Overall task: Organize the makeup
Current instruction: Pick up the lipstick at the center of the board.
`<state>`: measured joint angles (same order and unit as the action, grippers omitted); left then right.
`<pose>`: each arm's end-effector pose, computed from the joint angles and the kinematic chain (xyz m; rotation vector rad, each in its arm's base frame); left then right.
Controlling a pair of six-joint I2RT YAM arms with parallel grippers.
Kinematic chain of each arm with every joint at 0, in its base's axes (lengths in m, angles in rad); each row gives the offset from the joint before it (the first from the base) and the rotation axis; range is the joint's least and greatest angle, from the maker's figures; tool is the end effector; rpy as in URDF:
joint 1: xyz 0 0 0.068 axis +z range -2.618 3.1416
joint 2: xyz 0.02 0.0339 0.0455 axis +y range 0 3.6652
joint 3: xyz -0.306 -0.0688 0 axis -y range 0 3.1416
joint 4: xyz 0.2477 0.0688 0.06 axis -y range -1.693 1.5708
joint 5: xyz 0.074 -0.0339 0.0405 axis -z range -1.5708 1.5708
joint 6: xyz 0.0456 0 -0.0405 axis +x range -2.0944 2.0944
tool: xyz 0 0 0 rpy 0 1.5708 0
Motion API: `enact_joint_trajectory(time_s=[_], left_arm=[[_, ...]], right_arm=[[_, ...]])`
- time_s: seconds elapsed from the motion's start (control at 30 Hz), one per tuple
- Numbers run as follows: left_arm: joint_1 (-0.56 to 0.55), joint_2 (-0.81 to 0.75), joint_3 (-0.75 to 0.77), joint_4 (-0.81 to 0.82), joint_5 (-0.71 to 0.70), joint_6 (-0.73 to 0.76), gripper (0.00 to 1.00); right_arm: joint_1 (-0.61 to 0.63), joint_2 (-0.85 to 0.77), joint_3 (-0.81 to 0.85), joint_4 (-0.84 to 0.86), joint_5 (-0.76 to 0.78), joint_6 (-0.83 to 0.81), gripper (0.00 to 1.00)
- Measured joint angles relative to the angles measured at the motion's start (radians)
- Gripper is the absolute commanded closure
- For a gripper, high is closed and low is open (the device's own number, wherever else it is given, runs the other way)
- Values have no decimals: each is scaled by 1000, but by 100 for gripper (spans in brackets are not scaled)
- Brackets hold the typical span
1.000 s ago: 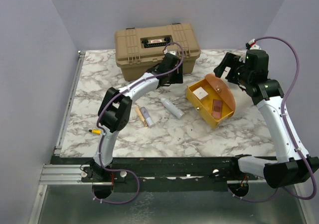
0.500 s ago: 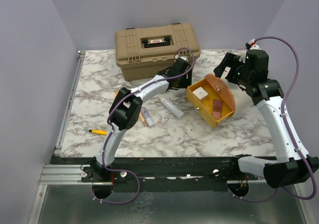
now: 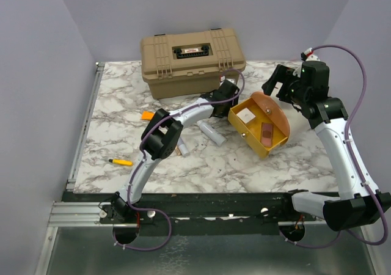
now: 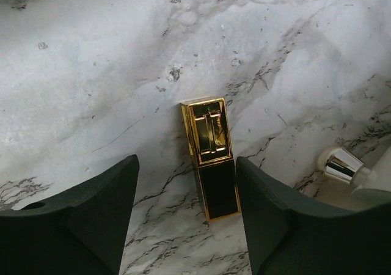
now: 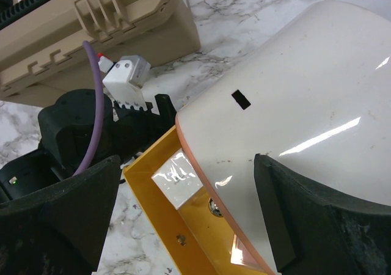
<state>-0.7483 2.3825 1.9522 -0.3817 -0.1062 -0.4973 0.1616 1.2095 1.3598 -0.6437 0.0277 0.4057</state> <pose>0.4241 -0.3872 0.1887 0.2528 2.4144 -0.4597 0.2500 0.0395 0.4395 0.2703 2.0619 0.3202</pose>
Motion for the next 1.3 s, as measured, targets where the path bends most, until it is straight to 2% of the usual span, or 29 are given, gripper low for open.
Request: enact_joint_trajectory(time_s=[0.07,0.3,0.4,0.53,0.73,1.0,1.3], left_arm=[[0,0,0,-1,-10,6,44],[-2,0,-15,8,-78,29,51],[-5,-1,-26,19,-114,42,60],[-9,-23,-75,38,-175,68,62],[-4,-93,-197,51,-258,79,76],[34,-217,-380,51,-315,80,86],[100,-327,-452,50,-303,139,87]], right_arm=[[0,0,0,0,0,-3,5],[0,0,0,0,0,-4,5],[0,0,0,0,0,-4,5],[0,0,0,0,0,-4,5],[0,0,0,0,0,-3,5],[0,0,-2,0,-4,-2,5],[0,0,-3,0,-38,2,5]])
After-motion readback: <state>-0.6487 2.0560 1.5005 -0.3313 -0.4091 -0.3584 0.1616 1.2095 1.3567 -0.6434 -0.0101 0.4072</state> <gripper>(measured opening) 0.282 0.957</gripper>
